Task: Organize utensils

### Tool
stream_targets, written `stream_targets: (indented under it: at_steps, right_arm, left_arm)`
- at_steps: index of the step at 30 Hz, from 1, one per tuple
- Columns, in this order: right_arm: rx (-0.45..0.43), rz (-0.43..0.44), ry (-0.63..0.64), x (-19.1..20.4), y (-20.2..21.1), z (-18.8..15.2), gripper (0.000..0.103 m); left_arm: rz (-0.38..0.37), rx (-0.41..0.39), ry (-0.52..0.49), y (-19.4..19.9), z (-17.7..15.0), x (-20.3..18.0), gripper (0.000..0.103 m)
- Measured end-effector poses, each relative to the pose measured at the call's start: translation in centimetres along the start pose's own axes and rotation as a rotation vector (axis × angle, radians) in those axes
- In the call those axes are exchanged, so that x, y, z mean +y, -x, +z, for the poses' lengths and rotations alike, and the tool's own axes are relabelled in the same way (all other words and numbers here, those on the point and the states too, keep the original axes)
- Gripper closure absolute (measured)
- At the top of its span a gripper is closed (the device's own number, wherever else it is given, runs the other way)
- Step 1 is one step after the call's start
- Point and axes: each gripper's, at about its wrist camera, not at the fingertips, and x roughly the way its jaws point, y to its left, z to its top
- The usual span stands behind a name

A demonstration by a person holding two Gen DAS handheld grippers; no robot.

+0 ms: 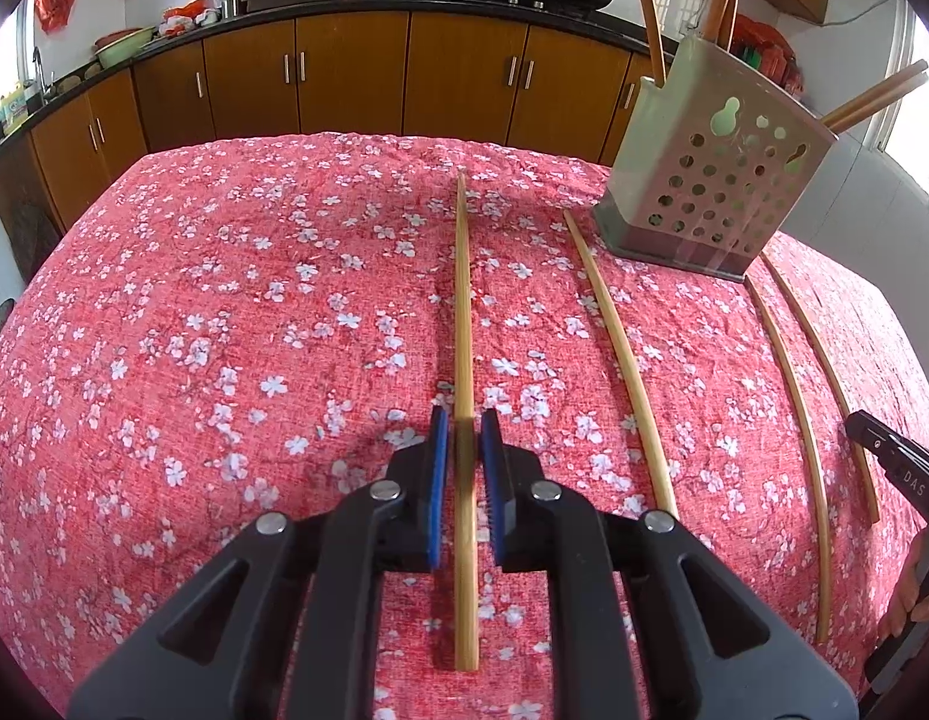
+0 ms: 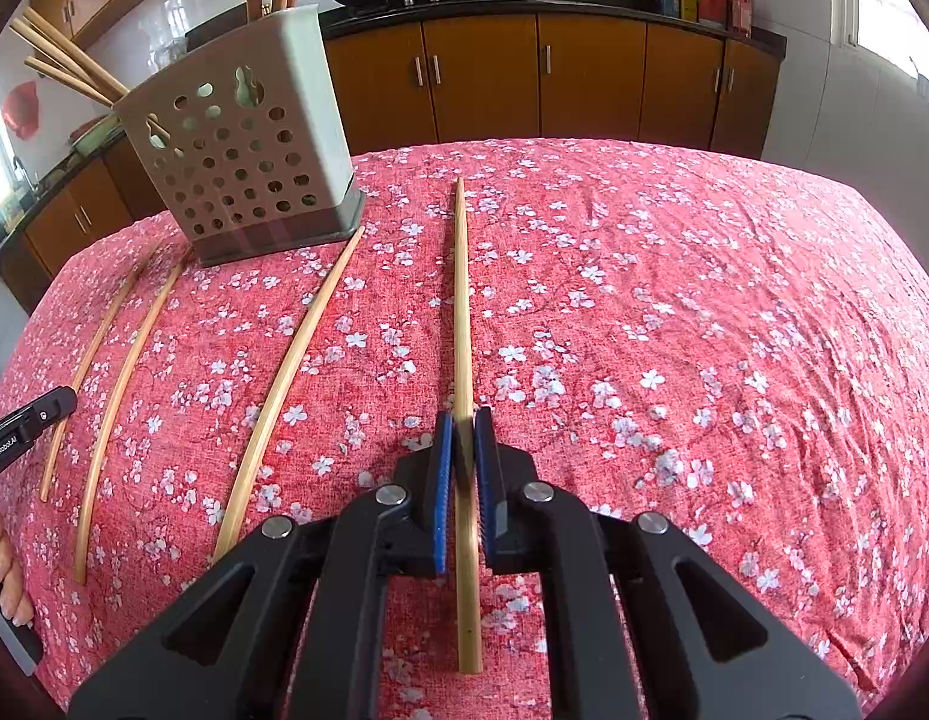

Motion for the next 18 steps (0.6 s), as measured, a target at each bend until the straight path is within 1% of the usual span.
stream_targets:
  at_steps: [16, 18]
  right_arm:
    - [0.000, 0.001, -0.001, -0.01, 0.04, 0.00, 0.094]
    - [0.000, 0.003, -0.001, -0.01, 0.03, 0.01, 0.094]
  left_arm:
    - [-0.015, -0.001, 0.017, 0.10, -0.03, 0.22, 0.089]
    - [-0.020, -0.001, 0.014, 0.12, -0.03, 0.17, 0.087]
